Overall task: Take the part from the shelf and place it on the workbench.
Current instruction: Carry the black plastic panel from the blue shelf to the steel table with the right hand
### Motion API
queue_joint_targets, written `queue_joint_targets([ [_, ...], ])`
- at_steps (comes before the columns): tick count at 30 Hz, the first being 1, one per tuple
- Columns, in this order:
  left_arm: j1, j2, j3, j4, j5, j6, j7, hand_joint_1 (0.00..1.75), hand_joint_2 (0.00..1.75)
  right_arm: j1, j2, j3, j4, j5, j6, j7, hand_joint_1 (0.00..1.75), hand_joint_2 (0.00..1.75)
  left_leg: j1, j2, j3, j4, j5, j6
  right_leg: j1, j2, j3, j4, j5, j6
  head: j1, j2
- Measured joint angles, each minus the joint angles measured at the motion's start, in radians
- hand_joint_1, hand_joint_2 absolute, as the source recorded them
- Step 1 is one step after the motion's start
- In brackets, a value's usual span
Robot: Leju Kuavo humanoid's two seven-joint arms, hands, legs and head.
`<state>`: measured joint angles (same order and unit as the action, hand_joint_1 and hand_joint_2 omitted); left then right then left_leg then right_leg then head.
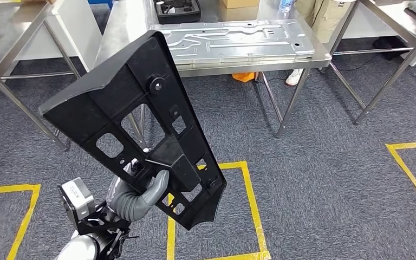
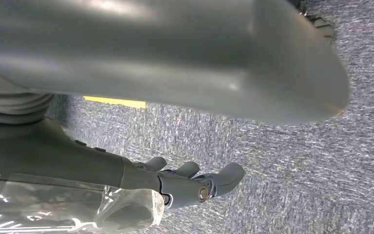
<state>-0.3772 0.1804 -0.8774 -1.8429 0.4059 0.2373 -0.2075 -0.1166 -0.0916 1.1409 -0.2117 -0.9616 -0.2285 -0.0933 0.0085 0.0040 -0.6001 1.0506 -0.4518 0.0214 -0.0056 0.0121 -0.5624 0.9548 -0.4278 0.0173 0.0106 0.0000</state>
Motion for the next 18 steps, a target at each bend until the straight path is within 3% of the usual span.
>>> queue_joint_targets([
  [2,-0.001,0.000,0.000,0.000,0.000,-0.001,-0.001,1.75,1.75,0.000,0.000,0.000,0.000,0.000,0.000,0.000,0.00,0.00,-0.003,-0.001,0.037,-0.079,0.021,0.009,0.004,0.002,0.000,0.001,-0.004,0.008,0.001,0.000],
  [6,-0.002,0.000,0.000,0.000,0.001,-0.001,-0.002,1.75,1.75,0.000,-0.002,0.001,0.000,0.000,-0.001,0.000,0.00,0.00,-0.003,-0.002,0.046,-0.091,0.021,0.032,-0.001,0.001,-0.005,0.022,-0.020,0.028,0.002,0.000],
  [7,-0.002,0.000,0.000,0.000,0.001,-0.001,-0.002,1.75,1.75,-0.001,-0.002,0.001,0.000,0.000,-0.001,-0.001,0.00,0.00,0.000,-0.001,0.050,-0.093,0.021,0.037,-0.002,-0.001,-0.022,0.059,-0.040,0.034,0.003,0.000],
  [9,-0.002,0.000,0.000,0.000,0.001,-0.001,-0.003,1.75,1.75,0.000,-0.001,0.001,0.000,0.001,-0.002,-0.001,0.00,0.00,0.002,0.001,0.054,-0.093,0.017,0.043,-0.006,-0.002,-0.087,0.187,-0.094,0.043,0.004,0.000],
  [11,-0.001,0.000,0.000,0.000,0.001,-0.002,-0.003,1.75,1.75,0.002,-0.001,0.002,0.000,0.001,-0.002,-0.001,0.00,0.00,0.002,0.000,0.058,-0.093,0.012,0.045,-0.009,-0.002,-0.150,0.290,-0.117,0.049,0.004,0.000],
  [12,-0.001,0.000,0.000,0.000,0.001,-0.002,-0.003,1.75,1.75,0.003,-0.001,0.003,0.000,0.001,-0.002,-0.001,0.00,0.00,0.003,-0.001,0.062,-0.092,0.009,0.045,-0.011,-0.002,-0.158,0.290,-0.101,0.050,0.004,0.000],
  [13,-0.001,0.000,0.000,0.000,0.001,-0.002,-0.003,1.75,1.75,0.004,-0.001,0.004,0.000,0.001,-0.002,-0.001,0.00,0.00,0.004,-0.002,0.068,-0.092,0.004,0.042,-0.013,-0.003,-0.146,0.250,-0.069,0.050,0.005,0.000],
  [15,-0.001,0.000,0.000,0.000,0.001,-0.003,-0.003,1.75,1.75,0.004,-0.002,0.004,0.000,0.001,-0.002,-0.001,0.00,0.00,0.004,-0.004,0.082,-0.093,-0.007,0.034,-0.014,-0.007,-0.084,0.111,0.004,0.049,0.005,0.000],
  [16,-0.002,0.000,0.000,0.000,0.001,-0.003,-0.003,1.75,1.75,0.003,-0.002,0.005,0.000,0.001,-0.002,-0.001,0.00,0.00,0.003,-0.004,0.086,-0.093,-0.013,0.029,-0.012,-0.008,-0.058,0.055,0.022,0.046,0.005,0.000],
  [18,-0.004,0.000,0.000,0.000,0.001,-0.003,-0.003,1.75,1.75,0.001,-0.002,0.006,0.000,0.001,-0.002,-0.001,0.00,0.00,0.000,-0.003,0.089,-0.095,-0.021,0.017,-0.005,-0.008,-0.039,0.014,0.020,0.034,0.004,0.000],
])
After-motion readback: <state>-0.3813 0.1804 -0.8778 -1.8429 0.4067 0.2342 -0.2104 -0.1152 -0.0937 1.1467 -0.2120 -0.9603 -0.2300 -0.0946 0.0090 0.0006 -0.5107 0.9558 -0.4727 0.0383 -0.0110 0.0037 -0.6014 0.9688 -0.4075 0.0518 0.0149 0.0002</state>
